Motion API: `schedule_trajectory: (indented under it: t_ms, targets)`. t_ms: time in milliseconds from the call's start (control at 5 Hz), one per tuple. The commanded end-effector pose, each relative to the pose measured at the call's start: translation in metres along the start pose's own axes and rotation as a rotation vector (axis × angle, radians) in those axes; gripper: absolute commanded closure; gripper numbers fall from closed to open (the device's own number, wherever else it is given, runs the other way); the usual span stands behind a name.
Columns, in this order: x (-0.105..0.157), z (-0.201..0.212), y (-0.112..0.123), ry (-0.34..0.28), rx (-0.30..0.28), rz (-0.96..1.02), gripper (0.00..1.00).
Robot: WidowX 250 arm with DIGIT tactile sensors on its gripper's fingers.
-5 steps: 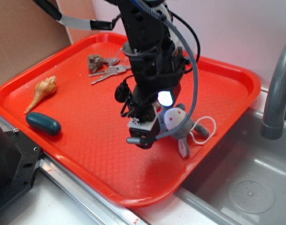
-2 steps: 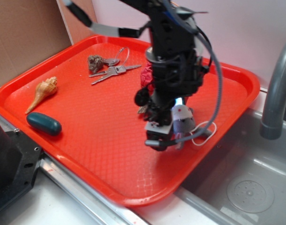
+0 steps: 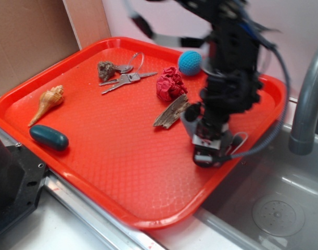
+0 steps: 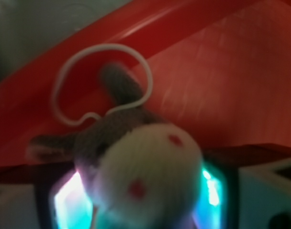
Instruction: Grab the gray animal.
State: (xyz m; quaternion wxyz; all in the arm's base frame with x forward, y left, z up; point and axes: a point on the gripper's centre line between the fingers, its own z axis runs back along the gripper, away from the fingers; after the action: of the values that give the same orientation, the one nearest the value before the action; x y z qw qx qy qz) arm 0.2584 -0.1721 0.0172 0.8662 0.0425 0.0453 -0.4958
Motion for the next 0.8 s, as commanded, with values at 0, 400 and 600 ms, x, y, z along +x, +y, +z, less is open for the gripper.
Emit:
schedule_trajectory:
  t_ms: [0,400,600]
  targets:
    - [0.007,-0.004,-0.009,0.012,-0.016,0.051,1.00]
    - [-0.020,0.024,0.043,-0.140,-0.034,0.357,1.00]
    - [-0.081,0.067,0.012,-0.209,0.016,0.492,1.00]
